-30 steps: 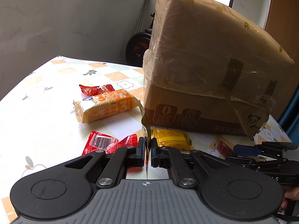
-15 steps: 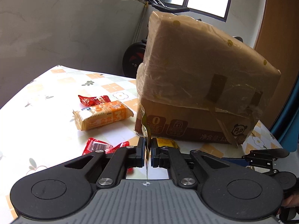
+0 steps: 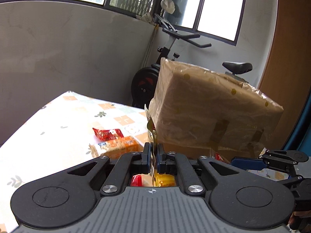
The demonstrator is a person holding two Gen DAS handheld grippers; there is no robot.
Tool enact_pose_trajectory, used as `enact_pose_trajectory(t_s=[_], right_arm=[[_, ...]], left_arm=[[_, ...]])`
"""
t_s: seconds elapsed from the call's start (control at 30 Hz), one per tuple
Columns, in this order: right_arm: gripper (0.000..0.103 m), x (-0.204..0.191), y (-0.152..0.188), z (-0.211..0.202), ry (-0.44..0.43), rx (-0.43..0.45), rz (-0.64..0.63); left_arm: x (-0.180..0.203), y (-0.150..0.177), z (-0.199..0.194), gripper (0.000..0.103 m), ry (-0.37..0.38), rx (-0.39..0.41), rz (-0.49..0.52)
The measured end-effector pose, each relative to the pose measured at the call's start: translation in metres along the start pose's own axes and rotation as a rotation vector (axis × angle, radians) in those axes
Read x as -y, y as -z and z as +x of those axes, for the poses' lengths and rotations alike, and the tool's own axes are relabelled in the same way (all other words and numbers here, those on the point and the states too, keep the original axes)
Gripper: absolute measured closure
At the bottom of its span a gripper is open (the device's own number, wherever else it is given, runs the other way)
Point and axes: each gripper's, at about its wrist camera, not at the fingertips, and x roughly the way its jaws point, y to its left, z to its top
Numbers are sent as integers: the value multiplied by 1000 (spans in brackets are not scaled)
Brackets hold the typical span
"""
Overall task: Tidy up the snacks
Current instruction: 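Lift both packs and carry them over the box opening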
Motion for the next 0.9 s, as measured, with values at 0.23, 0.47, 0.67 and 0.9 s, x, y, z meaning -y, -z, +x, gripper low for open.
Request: enact_pose_trajectory(t_s=[0.23,0.47,0.67,0.9], right_arm=[[66,17,-60,-31,50,179,-18],[66,72,-100,-37,236,160,18],[66,117,-102,-10,378,52,143],[63,125,-84,-2,455,6,200]], left_arm=[[21,-53,-16,96,72,143,83],[51,-110,13,96,160,211,130],[82,-129,77,96,257,111,117],[100,-111,124,86,311,-15,201]])
